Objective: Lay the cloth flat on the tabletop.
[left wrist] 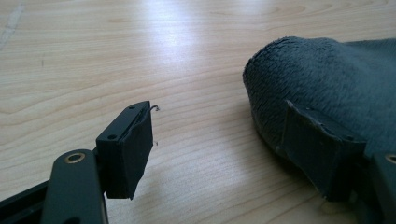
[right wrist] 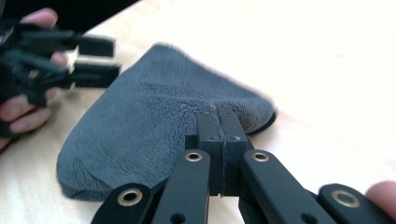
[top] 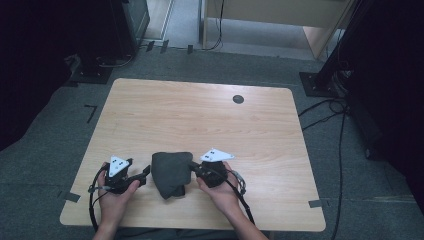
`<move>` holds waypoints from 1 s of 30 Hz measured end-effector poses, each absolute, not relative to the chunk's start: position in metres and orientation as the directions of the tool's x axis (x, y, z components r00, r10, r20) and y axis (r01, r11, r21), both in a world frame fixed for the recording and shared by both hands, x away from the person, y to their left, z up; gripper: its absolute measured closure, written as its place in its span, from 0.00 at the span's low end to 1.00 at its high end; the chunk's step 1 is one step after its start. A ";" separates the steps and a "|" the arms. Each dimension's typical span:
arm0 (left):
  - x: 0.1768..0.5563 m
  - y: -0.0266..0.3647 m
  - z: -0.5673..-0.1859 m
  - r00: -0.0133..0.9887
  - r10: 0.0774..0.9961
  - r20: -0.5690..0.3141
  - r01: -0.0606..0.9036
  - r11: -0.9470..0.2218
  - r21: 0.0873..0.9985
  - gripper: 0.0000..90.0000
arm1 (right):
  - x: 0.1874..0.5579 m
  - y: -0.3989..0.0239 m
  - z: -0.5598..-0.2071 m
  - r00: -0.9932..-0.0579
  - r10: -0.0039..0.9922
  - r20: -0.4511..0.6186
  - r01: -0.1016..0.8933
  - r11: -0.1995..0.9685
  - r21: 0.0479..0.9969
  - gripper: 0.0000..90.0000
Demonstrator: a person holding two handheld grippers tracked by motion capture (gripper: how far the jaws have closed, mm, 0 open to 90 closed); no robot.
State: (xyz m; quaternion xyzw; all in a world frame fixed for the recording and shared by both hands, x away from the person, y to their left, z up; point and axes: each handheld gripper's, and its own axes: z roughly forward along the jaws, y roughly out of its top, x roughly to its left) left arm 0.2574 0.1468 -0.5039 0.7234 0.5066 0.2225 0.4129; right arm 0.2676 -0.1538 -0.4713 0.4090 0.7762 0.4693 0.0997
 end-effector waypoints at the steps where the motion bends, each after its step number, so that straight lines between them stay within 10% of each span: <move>1: 0.257 0.147 -0.504 0.388 0.916 -0.097 0.547 -0.144 0.825 0.27 | 0.269 -0.159 -0.467 -0.636 0.738 0.224 0.536 0.215 0.816 1.00; 18: 0.254 0.134 -0.500 0.432 0.892 -0.130 0.522 -0.130 0.843 0.26 | 0.275 -0.278 -0.441 -0.317 0.944 0.089 0.467 0.073 0.881 0.99; 30: 0.252 0.042 -0.490 0.657 0.747 -0.100 0.460 -0.293 0.838 0.27 | 0.252 -0.284 -0.469 -0.428 0.879 0.210 0.571 0.082 0.817 0.76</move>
